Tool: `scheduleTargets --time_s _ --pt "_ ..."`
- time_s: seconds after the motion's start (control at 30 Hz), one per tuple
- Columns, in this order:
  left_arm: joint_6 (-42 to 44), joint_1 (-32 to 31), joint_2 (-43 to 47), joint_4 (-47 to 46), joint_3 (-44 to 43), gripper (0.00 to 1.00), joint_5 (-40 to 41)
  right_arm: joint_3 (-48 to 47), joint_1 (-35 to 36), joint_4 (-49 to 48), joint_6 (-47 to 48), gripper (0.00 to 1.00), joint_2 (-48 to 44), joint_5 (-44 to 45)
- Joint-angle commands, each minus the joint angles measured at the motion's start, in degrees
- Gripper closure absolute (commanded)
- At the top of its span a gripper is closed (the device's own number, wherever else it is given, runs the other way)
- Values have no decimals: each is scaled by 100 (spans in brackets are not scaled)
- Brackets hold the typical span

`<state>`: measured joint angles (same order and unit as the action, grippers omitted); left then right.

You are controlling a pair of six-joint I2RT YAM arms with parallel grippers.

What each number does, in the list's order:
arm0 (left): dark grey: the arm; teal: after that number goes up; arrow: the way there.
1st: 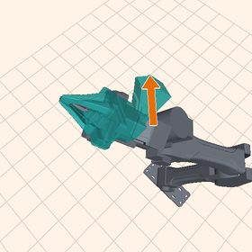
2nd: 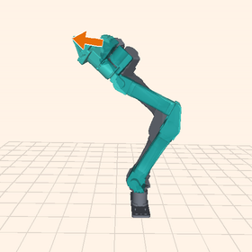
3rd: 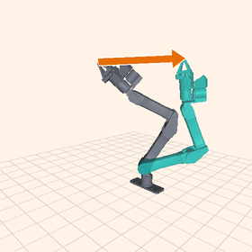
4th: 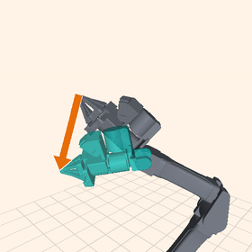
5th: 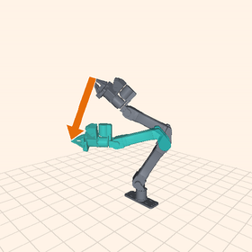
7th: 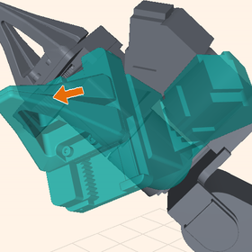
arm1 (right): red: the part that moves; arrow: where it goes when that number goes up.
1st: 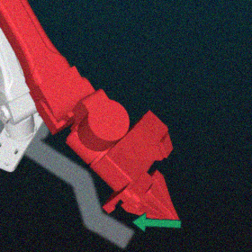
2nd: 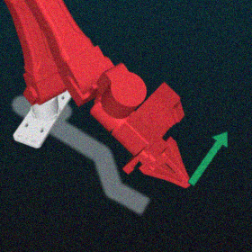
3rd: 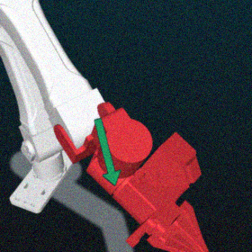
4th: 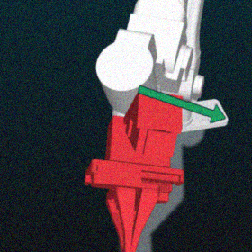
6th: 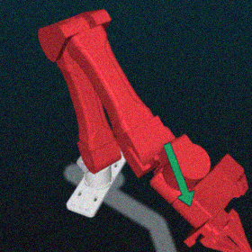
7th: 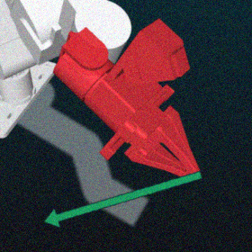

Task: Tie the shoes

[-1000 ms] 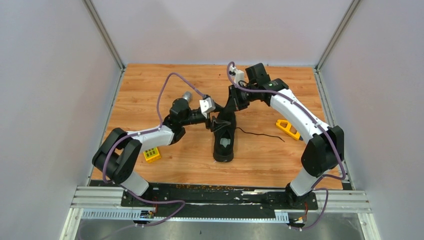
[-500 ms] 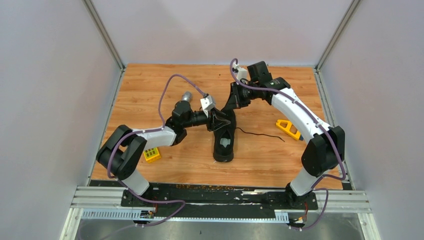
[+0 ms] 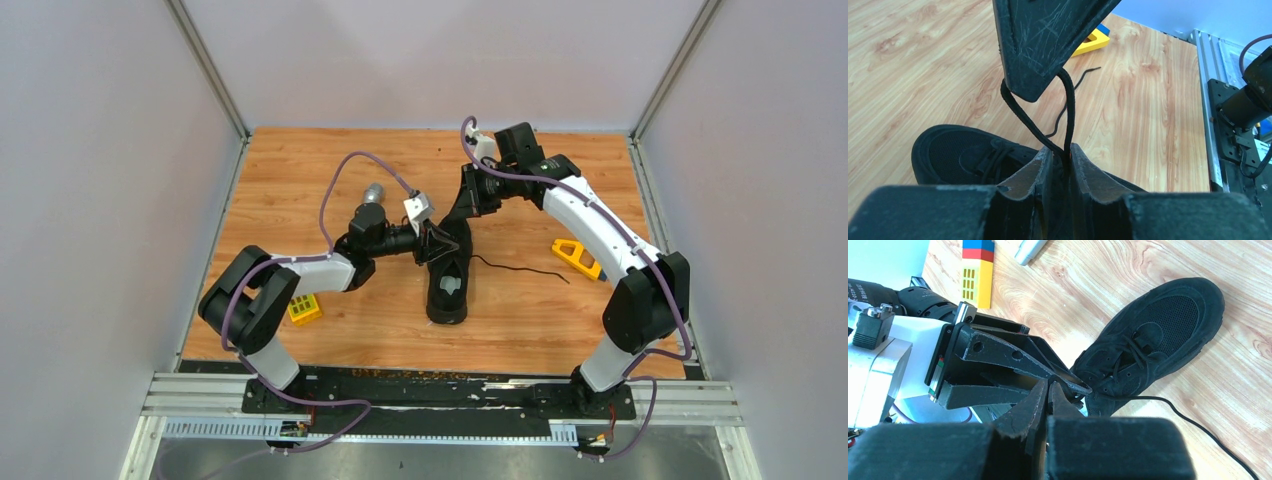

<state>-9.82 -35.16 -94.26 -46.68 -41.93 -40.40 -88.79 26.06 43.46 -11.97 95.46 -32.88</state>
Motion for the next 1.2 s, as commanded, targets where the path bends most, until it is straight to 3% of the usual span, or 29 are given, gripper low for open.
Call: scheduleTargets --time_s 0.0,0.37,0.5,0.73,1.03,1.1,1.17 --pt "219 -28 -46 42 -52 79 -97 -99 -40 -180 -70 100 -63 107" --pt "411 -69 -282 84 -341 100 -319 -80 -123 -185 -183 100 -19 126" --pt "468 -77 -326 53 -380 100 -342 -86 -241 -161 -156 98 27 70" --pt "497 -79 -397 63 -400 100 -639 -548 -874 206 719 68 306 -832" --pt "595 -77 -421 268 -386 100 -909 -241 -1181 776 2622 56 235 -1877" --pt "577 -77 -438 303 -386 100 -876 -96 -1238 795 2056 56 251 -1453" --pt "515 -74 -450 323 -375 100 -712 218 -1415 780 817 57 203 -879"
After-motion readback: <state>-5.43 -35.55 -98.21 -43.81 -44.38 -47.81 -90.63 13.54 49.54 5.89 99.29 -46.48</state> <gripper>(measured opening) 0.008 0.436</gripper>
